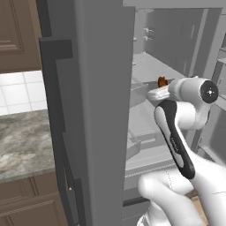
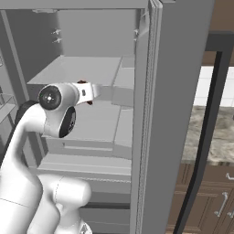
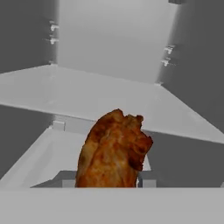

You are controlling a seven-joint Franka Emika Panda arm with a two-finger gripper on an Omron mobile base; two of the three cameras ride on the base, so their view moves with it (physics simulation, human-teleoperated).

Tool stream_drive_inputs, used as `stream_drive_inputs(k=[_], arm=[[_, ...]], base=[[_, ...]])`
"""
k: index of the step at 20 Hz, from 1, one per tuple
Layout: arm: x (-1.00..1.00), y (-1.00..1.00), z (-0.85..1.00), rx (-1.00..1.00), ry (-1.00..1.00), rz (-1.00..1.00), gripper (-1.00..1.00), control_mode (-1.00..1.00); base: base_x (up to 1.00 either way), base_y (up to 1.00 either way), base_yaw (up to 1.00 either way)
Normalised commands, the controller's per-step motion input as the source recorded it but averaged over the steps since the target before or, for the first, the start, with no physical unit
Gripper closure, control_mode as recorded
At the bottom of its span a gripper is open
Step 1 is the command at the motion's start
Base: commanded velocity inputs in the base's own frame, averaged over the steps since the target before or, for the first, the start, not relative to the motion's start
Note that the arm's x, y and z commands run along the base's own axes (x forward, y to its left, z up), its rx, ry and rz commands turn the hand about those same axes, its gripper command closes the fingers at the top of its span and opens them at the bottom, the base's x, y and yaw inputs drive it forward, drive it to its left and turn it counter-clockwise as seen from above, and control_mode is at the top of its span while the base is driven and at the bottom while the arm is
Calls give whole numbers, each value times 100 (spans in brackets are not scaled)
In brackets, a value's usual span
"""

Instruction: Place one cucumber and one chicken drumstick in each tupperware on the nearby counter, to pack two identical lunches.

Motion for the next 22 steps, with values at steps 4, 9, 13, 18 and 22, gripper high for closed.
stream_drive_inputs(k=[4,9,13,18,22], arm=[[0,0,0,0,0,0,100,100],[0,0,0,0,0,0,100,100],[0,0,0,0,0,0,100,100],[0,0,0,0,0,0,100,100],[0,0,0,0,0,0,100,100]], base=[[-84,-2,0],[-100,-21,0],[-92,-21,0],[-86,-3,0],[-54,21,0]])
